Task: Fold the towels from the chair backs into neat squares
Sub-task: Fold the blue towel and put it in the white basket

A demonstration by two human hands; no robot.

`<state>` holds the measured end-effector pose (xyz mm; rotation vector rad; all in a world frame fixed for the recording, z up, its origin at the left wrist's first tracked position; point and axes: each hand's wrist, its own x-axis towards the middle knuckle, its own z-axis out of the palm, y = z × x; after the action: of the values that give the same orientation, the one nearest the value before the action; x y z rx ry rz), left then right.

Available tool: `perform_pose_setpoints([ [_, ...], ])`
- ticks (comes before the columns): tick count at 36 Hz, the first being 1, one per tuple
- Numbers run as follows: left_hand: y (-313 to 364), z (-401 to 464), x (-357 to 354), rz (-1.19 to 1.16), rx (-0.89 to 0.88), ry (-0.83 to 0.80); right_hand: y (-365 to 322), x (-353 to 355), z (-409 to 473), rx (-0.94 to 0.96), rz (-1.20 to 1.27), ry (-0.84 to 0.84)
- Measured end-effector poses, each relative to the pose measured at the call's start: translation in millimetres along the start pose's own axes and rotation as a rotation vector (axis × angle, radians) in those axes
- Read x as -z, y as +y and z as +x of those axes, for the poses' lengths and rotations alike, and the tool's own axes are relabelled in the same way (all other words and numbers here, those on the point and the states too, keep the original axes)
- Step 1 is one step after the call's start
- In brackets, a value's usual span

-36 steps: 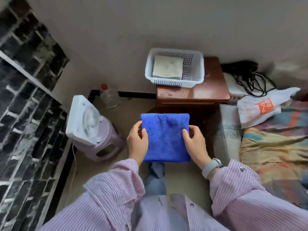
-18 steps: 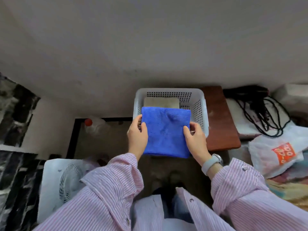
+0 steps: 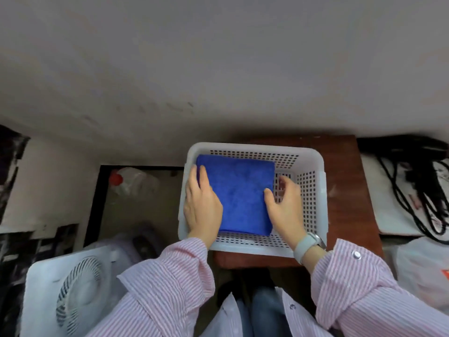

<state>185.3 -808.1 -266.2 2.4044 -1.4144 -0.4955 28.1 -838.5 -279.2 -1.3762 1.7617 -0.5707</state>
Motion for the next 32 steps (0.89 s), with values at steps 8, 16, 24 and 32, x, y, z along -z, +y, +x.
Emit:
perform_pose_setpoints([
  [8, -15.0, 27.6, -30.4, 0.340, -0.348, -0.106, -5.8, -26.7, 13.3, 0.621, -0.718, -0.069],
  [16, -26.3, 31.6, -60.7, 0.391, -0.303, -0.127, 29.2, -49.6, 36.8, 0.552, -0.795, -0.174],
  [24, -22.8, 30.8, -61.7, 0.433, -0.277, -0.149, 25.8, -46.9, 38.1, 0.523, -0.783, -0.233],
  [32, 0.3, 26.7, 2.6, 0.158, -0.196, -0.164, -35.4, -7.6, 29.2, 0.521, -0.759, -0.235],
])
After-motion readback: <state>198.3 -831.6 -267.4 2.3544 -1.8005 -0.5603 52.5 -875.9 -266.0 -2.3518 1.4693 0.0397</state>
